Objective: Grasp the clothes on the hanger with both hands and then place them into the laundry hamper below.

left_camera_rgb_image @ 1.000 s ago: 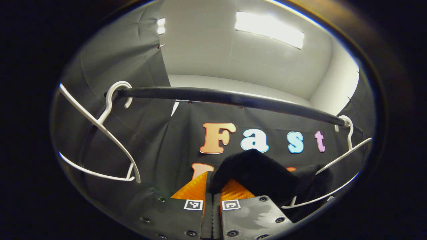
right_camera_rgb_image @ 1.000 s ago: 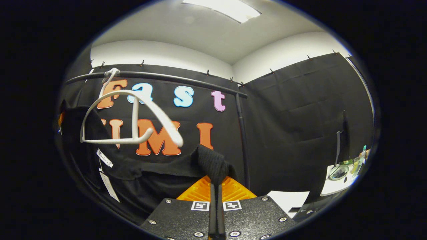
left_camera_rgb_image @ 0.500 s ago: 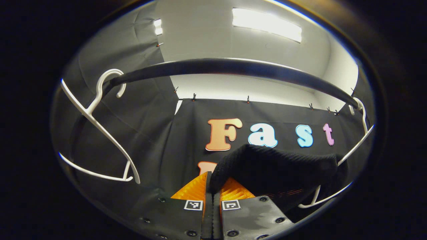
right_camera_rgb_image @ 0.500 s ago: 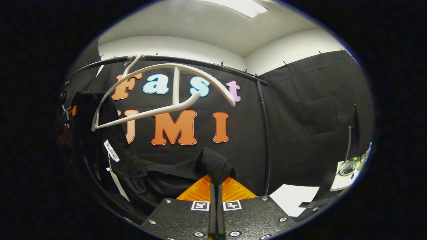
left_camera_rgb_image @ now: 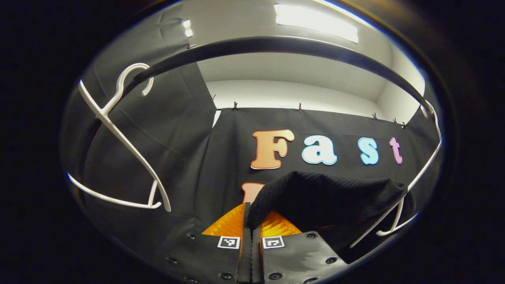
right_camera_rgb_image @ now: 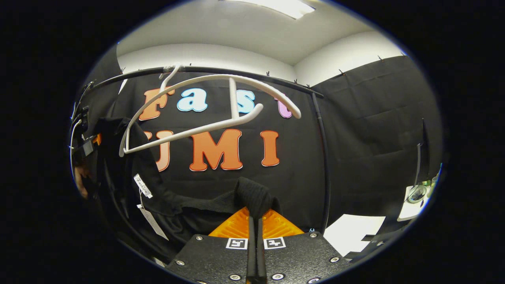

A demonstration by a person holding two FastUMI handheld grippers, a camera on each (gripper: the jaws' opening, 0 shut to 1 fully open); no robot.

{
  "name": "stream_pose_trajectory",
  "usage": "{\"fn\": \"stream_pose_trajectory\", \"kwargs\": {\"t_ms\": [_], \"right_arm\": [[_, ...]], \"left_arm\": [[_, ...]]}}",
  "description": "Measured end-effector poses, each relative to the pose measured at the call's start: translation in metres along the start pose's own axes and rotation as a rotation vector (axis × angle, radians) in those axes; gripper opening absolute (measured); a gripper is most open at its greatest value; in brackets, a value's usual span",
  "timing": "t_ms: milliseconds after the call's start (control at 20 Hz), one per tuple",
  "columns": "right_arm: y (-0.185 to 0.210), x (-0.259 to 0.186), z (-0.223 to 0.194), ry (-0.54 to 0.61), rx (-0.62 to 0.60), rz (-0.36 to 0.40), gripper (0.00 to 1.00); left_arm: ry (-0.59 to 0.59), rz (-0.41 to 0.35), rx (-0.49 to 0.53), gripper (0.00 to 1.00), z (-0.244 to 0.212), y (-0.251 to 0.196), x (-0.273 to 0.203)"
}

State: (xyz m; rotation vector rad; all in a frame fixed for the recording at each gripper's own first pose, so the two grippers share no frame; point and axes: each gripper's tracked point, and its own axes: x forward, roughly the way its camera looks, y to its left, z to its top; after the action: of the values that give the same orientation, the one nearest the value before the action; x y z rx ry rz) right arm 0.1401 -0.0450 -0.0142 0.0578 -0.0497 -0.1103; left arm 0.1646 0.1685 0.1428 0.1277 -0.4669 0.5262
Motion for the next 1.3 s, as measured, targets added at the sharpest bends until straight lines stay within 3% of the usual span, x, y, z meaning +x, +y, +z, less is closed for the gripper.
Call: {"fn": "stream_pose_trajectory", "kwargs": {"t_ms": [300, 500, 750, 1000, 1300], "right_arm": [[0.012, -0.010, -0.016, 0.023, 0.022, 0.027, 0.00], [0.021, -0.024, -0.022, 0.021, 0.001, 0.047, 0.00], [0.030, -0.046, -0.020, 0.029, 0.002, 0.069, 0.00], [0.046, -0.060, -0.024, 0.042, -0.016, 0.108, 0.00], [0.062, -0.066, -0.057, 0.118, -0.006, 0.157, 0.00]], "left_arm": [[0.125, -0.001, 0.003, 0.07, -0.044, 0.017, -0.026], [0.145, -0.052, 0.070, 0.07, -0.054, 0.017, -0.053], [0.231, -0.189, 0.073, 0.10, -0.063, -0.006, -0.100], [0.362, -0.390, 0.008, 0.07, -0.085, -0.060, -0.155], [0.538, -0.575, -0.045, 0.07, -0.128, -0.116, -0.227]]}}
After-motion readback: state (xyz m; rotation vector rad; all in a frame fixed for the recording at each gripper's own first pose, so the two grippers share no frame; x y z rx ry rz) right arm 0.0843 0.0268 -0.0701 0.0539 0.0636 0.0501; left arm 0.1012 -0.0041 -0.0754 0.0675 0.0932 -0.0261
